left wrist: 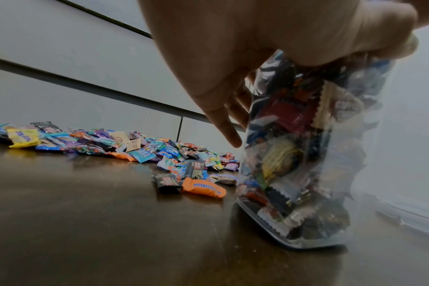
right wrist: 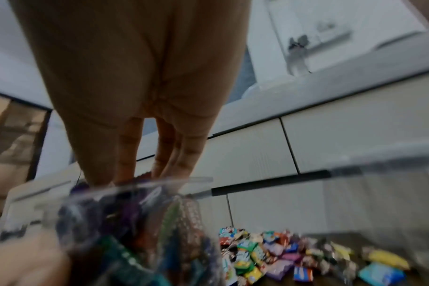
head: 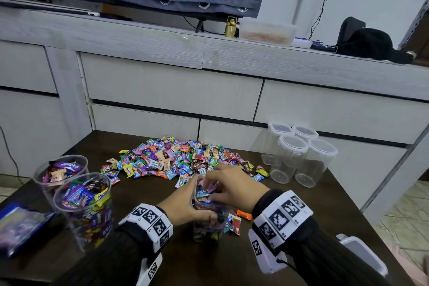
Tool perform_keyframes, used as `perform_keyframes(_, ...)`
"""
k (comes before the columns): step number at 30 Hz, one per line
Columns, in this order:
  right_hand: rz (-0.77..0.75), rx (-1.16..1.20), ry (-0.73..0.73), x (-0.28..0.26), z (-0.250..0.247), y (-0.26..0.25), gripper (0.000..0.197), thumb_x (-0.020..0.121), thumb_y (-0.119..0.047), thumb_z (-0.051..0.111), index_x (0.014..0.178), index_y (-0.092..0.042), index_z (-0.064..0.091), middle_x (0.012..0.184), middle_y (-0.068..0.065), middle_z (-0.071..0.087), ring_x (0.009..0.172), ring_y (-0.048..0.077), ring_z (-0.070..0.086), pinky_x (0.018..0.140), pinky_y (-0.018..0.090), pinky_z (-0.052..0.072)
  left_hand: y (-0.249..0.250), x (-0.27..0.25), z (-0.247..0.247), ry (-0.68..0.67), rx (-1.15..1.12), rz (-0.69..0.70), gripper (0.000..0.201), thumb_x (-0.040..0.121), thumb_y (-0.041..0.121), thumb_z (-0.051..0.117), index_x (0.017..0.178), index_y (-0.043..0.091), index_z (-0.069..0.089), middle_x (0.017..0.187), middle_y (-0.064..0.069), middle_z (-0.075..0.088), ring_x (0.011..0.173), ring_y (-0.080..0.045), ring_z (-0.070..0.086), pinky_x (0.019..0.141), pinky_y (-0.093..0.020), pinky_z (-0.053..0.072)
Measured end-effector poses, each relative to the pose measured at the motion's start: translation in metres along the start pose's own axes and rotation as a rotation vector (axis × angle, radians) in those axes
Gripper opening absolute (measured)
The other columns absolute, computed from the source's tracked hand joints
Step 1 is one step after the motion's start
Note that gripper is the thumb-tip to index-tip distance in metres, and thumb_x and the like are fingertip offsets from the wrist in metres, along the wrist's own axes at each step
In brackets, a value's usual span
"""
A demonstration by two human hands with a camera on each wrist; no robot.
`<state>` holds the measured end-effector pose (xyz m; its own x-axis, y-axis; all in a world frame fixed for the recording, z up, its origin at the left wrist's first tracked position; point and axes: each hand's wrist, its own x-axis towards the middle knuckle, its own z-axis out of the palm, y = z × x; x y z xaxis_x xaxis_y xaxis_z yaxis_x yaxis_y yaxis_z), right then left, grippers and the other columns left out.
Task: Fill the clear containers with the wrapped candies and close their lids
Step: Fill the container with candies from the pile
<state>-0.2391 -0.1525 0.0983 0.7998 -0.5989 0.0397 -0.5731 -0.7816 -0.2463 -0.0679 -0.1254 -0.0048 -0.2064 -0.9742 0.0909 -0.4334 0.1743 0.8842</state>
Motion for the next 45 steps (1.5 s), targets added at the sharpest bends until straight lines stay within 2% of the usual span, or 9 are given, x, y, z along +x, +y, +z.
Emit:
perform_keyframes(4, 0.025, 0.135, 0.143, -0.008, -0.006, 0.009, 0.036, 0.084, -0.046, 0.064, 0.115, -0.027, 0.06, 0.11, 0.0, 0.05, 0.104, 0.012, 0.043, 0.088, 0.026, 0.035, 0.0, 0.001, 0.002, -0.009, -0.035, 0.011, 0.079, 0.059, 0.06, 0.085, 0.122, 0.054, 0.038, 0.123, 0.023, 0.058, 0.118, 0.002, 0.056, 0.103, -0.036, 0.048)
perform_keyframes(8, 0.176, 0.034, -0.07, -0.016, -0.003, 0.017, 0.087, 0.069, -0.056, 0.075, 0.138, -0.024, 0.035, 0.137, 0.002, 0.039, 0.127, 0.019, 0.034, 0.106, 0.036, 0.034, -0.001, -0.001, 0.004, -0.016, -0.064, 0.005, 0.087, 0.058, 0.051, 0.089, 0.127, 0.047, 0.037, 0.126, 0.016, 0.06, 0.118, -0.002, 0.057, 0.102, -0.035, 0.048)
perform_keyframes(11, 0.194, 0.118, -0.065, -0.018, 0.004, 0.02, 0.086, 0.069, -0.048, 0.079, 0.138, -0.022, 0.035, 0.138, 0.002, 0.04, 0.124, 0.017, 0.041, 0.101, 0.029, 0.037, -0.008, -0.009, 0.001, -0.116, 0.204, -0.125, 0.105, 0.052, 0.055, 0.09, 0.137, 0.037, 0.032, 0.136, 0.014, 0.051, 0.126, -0.005, 0.05, 0.108, -0.035, 0.042)
perform_keyframes(15, 0.228, 0.141, -0.041, -0.013, 0.01, 0.019, 0.083, 0.072, -0.041, 0.078, 0.14, -0.021, 0.034, 0.138, 0.003, 0.038, 0.125, 0.018, 0.041, 0.102, 0.029, 0.037, -0.028, -0.026, -0.001, -0.181, 0.844, -0.424, 0.103, 0.073, 0.069, 0.067, 0.151, 0.021, 0.02, 0.158, -0.001, 0.021, 0.145, -0.02, 0.021, 0.118, -0.043, 0.023)
perform_keyframes(19, 0.274, 0.17, -0.012, 0.006, 0.012, 0.016, 0.079, 0.073, -0.036, 0.078, 0.138, -0.019, 0.035, 0.137, 0.005, 0.039, 0.124, 0.02, 0.041, 0.101, 0.031, 0.037, -0.036, -0.041, -0.003, -0.2, 0.853, -0.58, 0.096, 0.082, 0.071, 0.053, 0.155, 0.025, 0.009, 0.163, -0.002, -0.009, 0.15, -0.022, -0.009, 0.121, -0.05, 0.008)
perform_keyframes(25, 0.315, 0.154, 0.009, 0.047, 0.015, 0.006, 0.082, 0.072, -0.036, 0.079, 0.138, -0.016, 0.036, 0.139, 0.007, 0.039, 0.126, 0.022, 0.042, 0.102, 0.034, 0.039, -0.041, -0.054, 0.009, -0.19, 0.884, -0.576, 0.102, 0.091, 0.068, 0.039, 0.152, 0.007, -0.016, 0.157, -0.008, -0.031, 0.148, -0.022, -0.018, 0.121, -0.045, 0.003)
perform_keyframes(36, 0.22, 0.081, 0.142, 0.069, -0.009, -0.012, 0.083, 0.065, -0.038, 0.083, 0.132, -0.014, 0.04, 0.125, 0.009, 0.047, 0.114, 0.022, 0.049, 0.091, 0.027, 0.041, -0.031, -0.057, 0.014, -0.294, 0.908, -0.472, 0.083, 0.099, 0.052, 0.036, 0.154, 0.005, -0.004, 0.162, -0.008, -0.018, 0.148, -0.021, -0.019, 0.121, -0.045, -0.002)
perform_keyframes(41, 0.165, 0.134, 0.154, 0.094, -0.003, -0.038, 0.084, 0.067, -0.038, 0.083, 0.134, -0.014, 0.039, 0.131, 0.009, 0.044, 0.118, 0.023, 0.046, 0.095, 0.031, 0.042, -0.027, -0.053, 0.01, -0.359, 0.861, -0.458, 0.095, 0.094, 0.062, 0.041, 0.154, 0.003, -0.003, 0.161, -0.008, -0.02, 0.148, -0.022, -0.02, 0.121, -0.047, -0.002)
perform_keyframes(45, 0.169, 0.191, 0.104, 0.115, 0.017, -0.056, 0.084, 0.068, -0.035, 0.083, 0.136, -0.011, 0.038, 0.134, 0.01, 0.041, 0.122, 0.025, 0.044, 0.099, 0.033, 0.04, -0.029, -0.056, 0.003, -0.289, 0.839, -0.421, 0.089, 0.093, 0.056, 0.048, 0.156, 0.015, 0.0, 0.162, -0.003, -0.016, 0.149, -0.021, -0.015, 0.122, -0.046, 0.003)
